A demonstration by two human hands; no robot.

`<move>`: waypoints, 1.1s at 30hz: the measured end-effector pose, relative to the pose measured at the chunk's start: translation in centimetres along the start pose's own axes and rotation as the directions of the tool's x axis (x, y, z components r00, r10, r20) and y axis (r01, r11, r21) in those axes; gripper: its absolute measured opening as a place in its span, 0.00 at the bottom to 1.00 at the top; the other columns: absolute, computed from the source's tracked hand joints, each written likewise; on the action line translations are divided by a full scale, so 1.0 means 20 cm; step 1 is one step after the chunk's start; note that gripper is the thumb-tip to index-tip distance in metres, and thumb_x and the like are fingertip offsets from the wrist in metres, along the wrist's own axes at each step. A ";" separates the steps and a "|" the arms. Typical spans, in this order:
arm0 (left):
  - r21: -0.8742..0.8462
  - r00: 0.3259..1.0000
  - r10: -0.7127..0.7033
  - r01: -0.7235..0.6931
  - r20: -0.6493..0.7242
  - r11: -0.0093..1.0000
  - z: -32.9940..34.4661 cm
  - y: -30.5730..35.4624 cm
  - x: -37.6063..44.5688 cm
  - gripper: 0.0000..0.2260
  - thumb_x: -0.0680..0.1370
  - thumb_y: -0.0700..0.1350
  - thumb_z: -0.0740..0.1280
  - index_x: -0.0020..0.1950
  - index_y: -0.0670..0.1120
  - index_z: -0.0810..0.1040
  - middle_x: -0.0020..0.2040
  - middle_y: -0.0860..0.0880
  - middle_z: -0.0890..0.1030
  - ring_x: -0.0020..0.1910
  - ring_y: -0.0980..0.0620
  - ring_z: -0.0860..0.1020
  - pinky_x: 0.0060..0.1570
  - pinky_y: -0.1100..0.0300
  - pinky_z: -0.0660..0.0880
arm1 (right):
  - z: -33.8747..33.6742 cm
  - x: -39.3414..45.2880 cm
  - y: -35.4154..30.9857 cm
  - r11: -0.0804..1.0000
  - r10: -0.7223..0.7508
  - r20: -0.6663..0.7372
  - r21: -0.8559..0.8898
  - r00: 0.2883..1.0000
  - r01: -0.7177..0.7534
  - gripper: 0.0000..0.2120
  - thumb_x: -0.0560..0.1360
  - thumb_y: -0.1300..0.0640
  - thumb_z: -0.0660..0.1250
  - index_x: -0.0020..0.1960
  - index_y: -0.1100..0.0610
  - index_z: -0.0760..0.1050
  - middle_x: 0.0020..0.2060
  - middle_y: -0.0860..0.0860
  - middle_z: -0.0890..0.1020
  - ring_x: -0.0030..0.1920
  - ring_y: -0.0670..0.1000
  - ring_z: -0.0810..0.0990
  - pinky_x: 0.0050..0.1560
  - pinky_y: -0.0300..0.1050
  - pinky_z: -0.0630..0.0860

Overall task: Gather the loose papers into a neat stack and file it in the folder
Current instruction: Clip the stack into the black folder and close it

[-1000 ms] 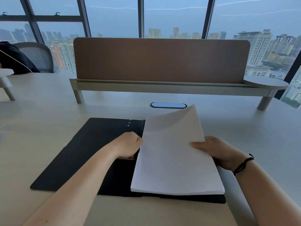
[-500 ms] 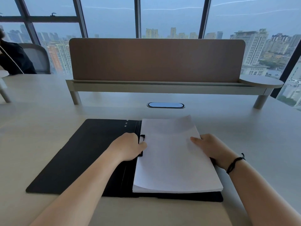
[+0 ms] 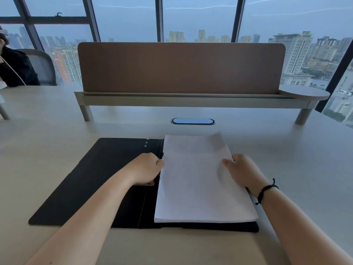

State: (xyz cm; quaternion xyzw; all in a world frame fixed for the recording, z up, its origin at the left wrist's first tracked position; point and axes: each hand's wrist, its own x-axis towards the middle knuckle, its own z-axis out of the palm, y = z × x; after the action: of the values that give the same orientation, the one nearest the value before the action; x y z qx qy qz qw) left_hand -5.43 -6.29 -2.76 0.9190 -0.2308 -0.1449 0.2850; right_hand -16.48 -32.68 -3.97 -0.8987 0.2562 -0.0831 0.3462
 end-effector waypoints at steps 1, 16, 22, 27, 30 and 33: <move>0.003 1.000 0.001 -0.001 0.001 1.000 0.00 0.00 0.00 0.15 0.81 0.43 0.54 0.35 0.42 0.65 0.26 0.44 0.66 0.17 0.55 0.69 0.21 0.66 0.64 | 0.00 0.00 0.00 1.000 -0.004 -0.007 -0.010 1.000 0.004 0.18 0.81 0.54 0.62 0.34 0.59 0.67 0.31 0.53 0.74 0.33 0.55 0.72 0.30 0.43 0.62; 0.155 0.998 -0.003 0.012 -0.057 0.988 0.05 0.00 0.04 0.21 0.76 0.51 0.62 0.26 0.46 0.59 0.29 0.42 0.73 0.25 0.48 0.66 0.28 0.58 0.61 | 0.03 0.01 0.01 0.985 0.049 -0.051 0.166 0.998 -0.040 0.20 0.81 0.56 0.63 0.33 0.57 0.61 0.27 0.53 0.66 0.27 0.53 0.64 0.29 0.44 0.58; 0.185 0.995 0.007 0.011 -0.097 0.983 0.06 0.01 0.02 0.23 0.77 0.52 0.64 0.25 0.46 0.59 0.19 0.54 0.67 0.19 0.54 0.61 0.23 0.61 0.58 | 0.03 0.01 0.01 0.997 0.025 -0.029 0.069 0.999 -0.023 0.18 0.81 0.55 0.62 0.35 0.59 0.66 0.30 0.54 0.72 0.30 0.54 0.70 0.29 0.44 0.62; 0.230 0.992 0.025 0.003 -0.121 0.973 0.07 0.01 0.02 0.23 0.79 0.53 0.61 0.29 0.46 0.58 0.24 0.50 0.63 0.24 0.50 0.60 0.26 0.58 0.58 | 0.04 -0.01 0.00 0.998 -0.039 -0.052 -0.043 0.998 0.036 0.12 0.82 0.52 0.61 0.46 0.60 0.74 0.40 0.55 0.79 0.44 0.58 0.77 0.34 0.45 0.67; 0.239 0.991 0.022 0.010 -0.130 0.971 0.08 0.00 0.02 0.21 0.79 0.53 0.60 0.31 0.45 0.60 0.28 0.47 0.66 0.27 0.48 0.62 0.29 0.57 0.61 | 0.07 -0.01 0.00 0.995 -0.067 -0.128 -0.077 0.990 0.057 0.13 0.81 0.52 0.62 0.54 0.61 0.76 0.48 0.58 0.82 0.51 0.61 0.80 0.42 0.48 0.71; 0.249 0.989 0.026 0.012 -0.148 0.968 0.08 0.01 0.02 0.21 0.80 0.52 0.59 0.31 0.45 0.59 0.27 0.49 0.62 0.26 0.49 0.60 0.28 0.58 0.59 | 0.11 -0.01 0.01 0.993 -0.063 -0.170 -0.110 0.983 0.044 0.13 0.80 0.51 0.62 0.56 0.59 0.76 0.49 0.59 0.83 0.52 0.62 0.80 0.45 0.50 0.75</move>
State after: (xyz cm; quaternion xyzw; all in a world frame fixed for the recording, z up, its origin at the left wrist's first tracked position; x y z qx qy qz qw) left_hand -5.87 -7.37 -4.02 0.9549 -0.2285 -0.0442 0.1842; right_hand -16.07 -31.43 -5.73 -0.9116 0.2651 -0.1567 0.2722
